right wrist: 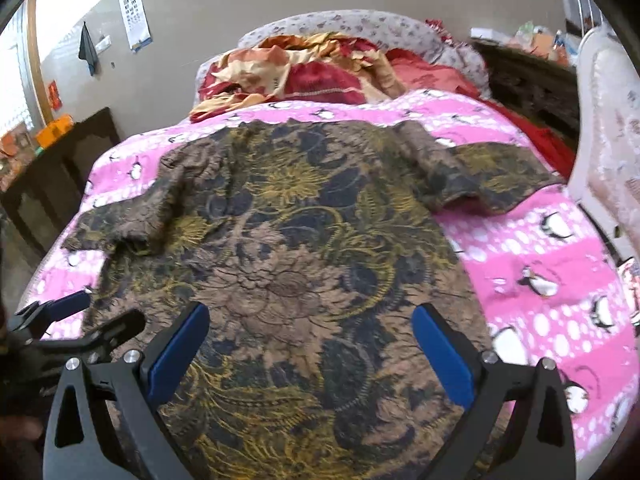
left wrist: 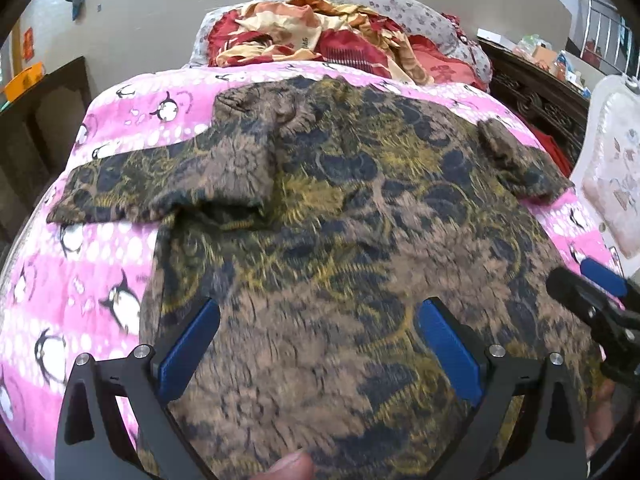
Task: Fold small clothes
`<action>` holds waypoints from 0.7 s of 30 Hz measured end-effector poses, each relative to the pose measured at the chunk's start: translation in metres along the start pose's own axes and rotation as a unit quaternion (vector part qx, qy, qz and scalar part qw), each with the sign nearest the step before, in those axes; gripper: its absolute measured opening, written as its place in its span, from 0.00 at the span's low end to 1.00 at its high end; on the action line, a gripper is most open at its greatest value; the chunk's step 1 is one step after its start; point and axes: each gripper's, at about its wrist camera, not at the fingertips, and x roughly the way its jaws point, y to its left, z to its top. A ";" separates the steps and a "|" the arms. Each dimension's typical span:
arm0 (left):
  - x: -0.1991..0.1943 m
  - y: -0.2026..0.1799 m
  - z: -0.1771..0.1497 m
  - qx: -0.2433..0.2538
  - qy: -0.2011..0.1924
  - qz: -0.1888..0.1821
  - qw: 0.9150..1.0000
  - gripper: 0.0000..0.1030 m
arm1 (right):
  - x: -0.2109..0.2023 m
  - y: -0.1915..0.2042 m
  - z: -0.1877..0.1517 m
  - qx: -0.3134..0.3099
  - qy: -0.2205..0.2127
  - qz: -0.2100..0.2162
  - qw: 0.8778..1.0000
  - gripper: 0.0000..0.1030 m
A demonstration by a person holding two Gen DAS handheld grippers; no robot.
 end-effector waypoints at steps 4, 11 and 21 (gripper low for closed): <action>0.016 0.008 0.012 -0.005 -0.008 0.010 1.000 0.83 | 0.014 -0.013 0.008 0.021 -0.008 -0.020 1.000 1.00; 0.049 0.008 0.023 -0.001 0.003 0.008 1.000 0.83 | 0.045 -0.034 0.029 0.000 0.000 -0.089 0.996 1.00; 0.079 0.003 0.018 0.006 0.013 0.006 1.000 0.83 | 0.086 -0.045 0.021 -0.016 0.029 -0.094 0.995 1.00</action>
